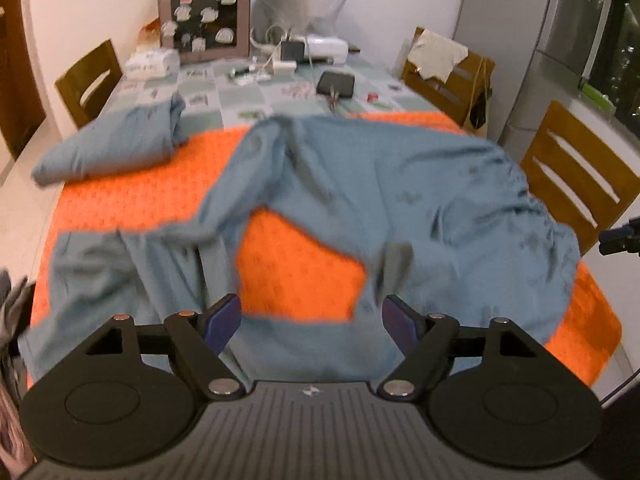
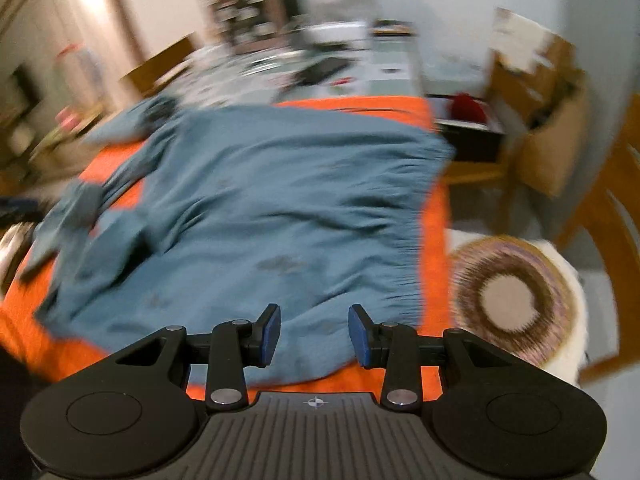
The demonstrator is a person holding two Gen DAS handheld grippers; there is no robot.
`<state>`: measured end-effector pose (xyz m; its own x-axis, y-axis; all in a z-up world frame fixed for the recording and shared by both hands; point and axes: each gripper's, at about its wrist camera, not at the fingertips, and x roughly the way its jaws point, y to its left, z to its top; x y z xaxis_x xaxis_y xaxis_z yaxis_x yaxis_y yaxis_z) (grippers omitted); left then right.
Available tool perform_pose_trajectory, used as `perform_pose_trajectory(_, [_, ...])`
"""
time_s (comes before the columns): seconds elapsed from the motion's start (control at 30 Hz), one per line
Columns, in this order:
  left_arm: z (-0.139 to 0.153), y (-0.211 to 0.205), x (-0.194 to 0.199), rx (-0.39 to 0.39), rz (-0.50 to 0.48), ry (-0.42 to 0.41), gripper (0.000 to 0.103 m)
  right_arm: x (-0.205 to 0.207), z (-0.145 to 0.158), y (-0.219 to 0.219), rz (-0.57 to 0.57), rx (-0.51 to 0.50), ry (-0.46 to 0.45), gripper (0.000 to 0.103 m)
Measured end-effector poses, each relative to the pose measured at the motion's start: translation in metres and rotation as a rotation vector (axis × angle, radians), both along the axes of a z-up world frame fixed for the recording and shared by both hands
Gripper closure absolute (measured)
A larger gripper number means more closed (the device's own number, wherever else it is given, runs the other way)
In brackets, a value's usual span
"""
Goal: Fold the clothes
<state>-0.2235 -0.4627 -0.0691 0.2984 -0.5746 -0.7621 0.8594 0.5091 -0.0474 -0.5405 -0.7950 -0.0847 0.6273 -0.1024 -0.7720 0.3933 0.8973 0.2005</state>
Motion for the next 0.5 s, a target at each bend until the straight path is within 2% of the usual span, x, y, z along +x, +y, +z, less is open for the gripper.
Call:
perform_pose_trajectory(0.23, [-0.029, 0.01, -0.05, -0.002, 0.127, 0.045, 0.023, 0.027, -0.018, 0.034, 0.302, 0.002, -0.029, 0.063])
perform_pose_trajectory(0.37, [-0.039, -0.002, -0.061, -0.009, 0.186, -0.013, 0.024, 0.045, -0.031, 0.046, 0.432, -0.039, -0.023, 0.063])
perform_pose_trajectory(0.5, [-0.039, -0.023, -0.055, -0.038, 0.169, -0.045, 0.024, 0.06, -0.039, 0.057, 0.527, -0.075, -0.019, 0.063])
